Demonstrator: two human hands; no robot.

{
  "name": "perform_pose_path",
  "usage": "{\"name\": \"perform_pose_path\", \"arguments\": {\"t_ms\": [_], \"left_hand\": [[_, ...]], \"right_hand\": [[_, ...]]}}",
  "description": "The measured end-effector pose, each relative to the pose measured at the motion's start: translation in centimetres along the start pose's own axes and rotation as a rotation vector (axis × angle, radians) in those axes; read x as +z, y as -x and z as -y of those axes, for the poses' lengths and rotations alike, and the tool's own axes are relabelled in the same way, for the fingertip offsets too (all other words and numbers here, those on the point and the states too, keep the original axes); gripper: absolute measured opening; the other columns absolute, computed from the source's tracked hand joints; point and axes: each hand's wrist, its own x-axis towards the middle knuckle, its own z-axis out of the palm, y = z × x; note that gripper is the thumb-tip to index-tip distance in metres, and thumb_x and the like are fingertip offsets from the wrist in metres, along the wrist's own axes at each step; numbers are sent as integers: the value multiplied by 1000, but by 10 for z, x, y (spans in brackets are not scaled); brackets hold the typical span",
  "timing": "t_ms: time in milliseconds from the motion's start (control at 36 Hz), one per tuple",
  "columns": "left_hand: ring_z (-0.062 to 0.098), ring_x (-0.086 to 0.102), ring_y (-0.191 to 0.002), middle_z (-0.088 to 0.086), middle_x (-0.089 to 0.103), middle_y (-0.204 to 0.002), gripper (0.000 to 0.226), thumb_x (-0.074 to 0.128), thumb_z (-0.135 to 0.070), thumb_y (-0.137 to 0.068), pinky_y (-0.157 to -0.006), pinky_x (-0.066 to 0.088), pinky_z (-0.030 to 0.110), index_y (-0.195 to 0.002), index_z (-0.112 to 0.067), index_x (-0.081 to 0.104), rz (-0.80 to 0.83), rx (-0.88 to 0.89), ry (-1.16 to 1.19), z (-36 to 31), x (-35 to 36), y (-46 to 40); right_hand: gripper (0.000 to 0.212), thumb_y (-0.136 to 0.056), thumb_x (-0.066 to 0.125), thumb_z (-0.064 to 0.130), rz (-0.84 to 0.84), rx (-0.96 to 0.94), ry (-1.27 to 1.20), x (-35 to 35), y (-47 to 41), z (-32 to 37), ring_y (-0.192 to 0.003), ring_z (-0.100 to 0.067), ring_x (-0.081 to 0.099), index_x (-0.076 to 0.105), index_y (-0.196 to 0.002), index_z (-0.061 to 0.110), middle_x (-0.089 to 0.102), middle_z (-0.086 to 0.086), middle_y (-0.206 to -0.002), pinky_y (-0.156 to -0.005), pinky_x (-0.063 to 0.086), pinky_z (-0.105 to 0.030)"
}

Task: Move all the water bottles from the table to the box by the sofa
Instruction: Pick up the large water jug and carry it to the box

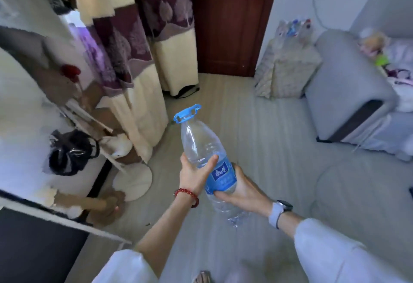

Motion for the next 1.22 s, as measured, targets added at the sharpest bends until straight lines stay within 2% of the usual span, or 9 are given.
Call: {"name": "perform_pose_path", "arguments": {"t_ms": [83, 167, 278, 472, 667, 833, 972, 1083, 1222], "left_hand": [[4, 60, -89, -9, 60, -103, 70, 78, -40, -67, -82, 48, 27, -119, -15, 39, 78, 12, -52, -21, 49, -50], [6, 61, -92, -12, 60, -101, 75, 78, -44, -61, -81, 48, 25, -120, -16, 40, 150, 39, -78, -44, 103, -105], [7, 60, -92, -14, 59, -100, 67, 79, -41, -65, -84, 49, 27, -115, -20, 40, 222, 63, -101, -73, 183, -184], [13, 64, -94, -2, 64, -109, 70, 81, -39, -62, -86, 53, 34, -117, -16, 44, 310, 99, -115, -149, 333, -320], [12, 67, -95, -4, 69, -106, 92, 79, -66, -43, -85, 55, 41, -118, -20, 51, 417, 143, -190, -205, 443, -442], [7, 67, -89, -7, 71, -97, 69, 76, -60, -44, -84, 56, 37, -102, -25, 62, 467, 175, -219, -239, 533, -552], [9, 68, -88, -5, 71, -98, 72, 76, -59, -45, -83, 56, 37, -105, -23, 61, 494, 166, -205, -272, 612, -659], [9, 67, -89, -4, 70, -100, 78, 76, -57, -43, -79, 56, 29, -109, -19, 58, 515, 176, -206, -314, 679, -729], [9, 66, -86, -1, 69, -100, 62, 85, -33, -58, -72, 55, 25, -110, -16, 55, 565, 209, -226, -353, 767, -791]], "right_hand": [[74, -59, 71, 54, -62, 41, -23, -42, -40, -18, -99, 3, 59, 33, -119, 33, 58, 19, -112, -87, 51, -31], [71, -63, 71, 49, -114, 75, -51, -90, -86, -36, -102, -1, 58, 31, -119, 32, 58, 16, -115, -88, 49, -28], [68, -69, 73, 40, -170, 69, -96, -162, -158, -69, -107, -5, 57, 30, -122, 30, 56, 12, -118, -86, 44, -22], [73, -71, 75, 35, -278, 72, -163, -315, -281, -104, -108, -5, 55, 28, -127, 25, 54, 10, -121, -88, 41, -18], [73, -71, 75, 36, -324, 119, -224, -430, -387, -132, -104, -1, 55, 27, -125, 30, 54, 14, -118, -87, 43, -18], [69, -71, 76, 32, -334, 138, -223, -520, -497, -165, -96, 6, 53, 25, -118, 35, 51, 19, -111, -75, 42, -7], [72, -68, 77, 34, -378, 182, -206, -599, -598, -188, -107, -5, 54, 26, -119, 33, 52, 11, -120, -85, 43, -16], [72, -69, 79, 24, -443, 197, -258, -668, -666, -200, -94, 8, 52, 27, -119, 27, 50, 16, -110, -70, 37, 4], [88, -55, 84, 31, -517, 222, -362, -745, -732, -235, -102, -2, 58, 34, -126, 18, 56, 9, -116, -78, 47, -10]]}}
